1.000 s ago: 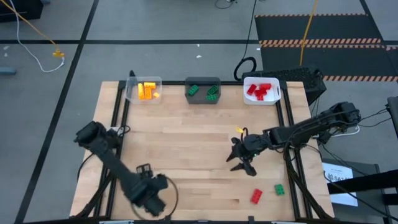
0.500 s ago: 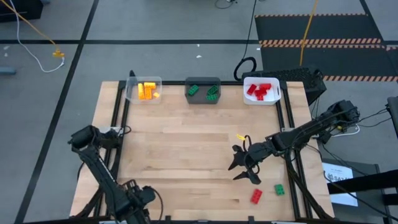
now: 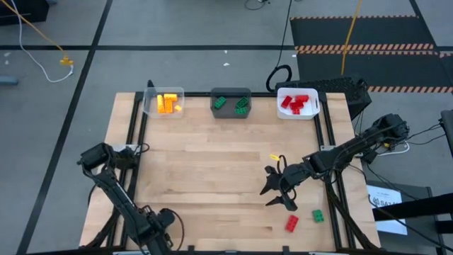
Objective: Sort & place blocks by color
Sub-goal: Put the 4 stud green game piece into the gray bin
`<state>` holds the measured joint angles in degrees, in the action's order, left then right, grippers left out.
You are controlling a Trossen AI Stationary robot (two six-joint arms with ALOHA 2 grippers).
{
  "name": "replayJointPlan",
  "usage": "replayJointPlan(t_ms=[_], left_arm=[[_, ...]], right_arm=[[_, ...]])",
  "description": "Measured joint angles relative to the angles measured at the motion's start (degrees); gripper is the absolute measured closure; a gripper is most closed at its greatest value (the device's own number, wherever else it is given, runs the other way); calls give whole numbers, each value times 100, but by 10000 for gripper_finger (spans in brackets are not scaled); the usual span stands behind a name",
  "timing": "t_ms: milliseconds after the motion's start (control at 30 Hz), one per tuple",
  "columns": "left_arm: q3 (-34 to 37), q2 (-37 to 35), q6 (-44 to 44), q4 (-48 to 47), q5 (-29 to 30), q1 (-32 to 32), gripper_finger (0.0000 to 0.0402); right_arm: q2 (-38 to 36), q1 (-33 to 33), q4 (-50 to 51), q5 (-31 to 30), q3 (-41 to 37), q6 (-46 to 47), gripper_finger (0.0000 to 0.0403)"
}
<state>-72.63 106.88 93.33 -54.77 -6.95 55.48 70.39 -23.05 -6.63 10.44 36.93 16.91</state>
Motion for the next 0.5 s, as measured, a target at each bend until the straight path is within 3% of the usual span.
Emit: replayJointPlan(t_ms=[233,500], left_arm=[[280,0,694,712,-70,-16,105],[303,-1,1096,485,230,-92,105]], right_arm=[[0,0,2,2,0,1,188],[0,0,3,4,0,0,188]])
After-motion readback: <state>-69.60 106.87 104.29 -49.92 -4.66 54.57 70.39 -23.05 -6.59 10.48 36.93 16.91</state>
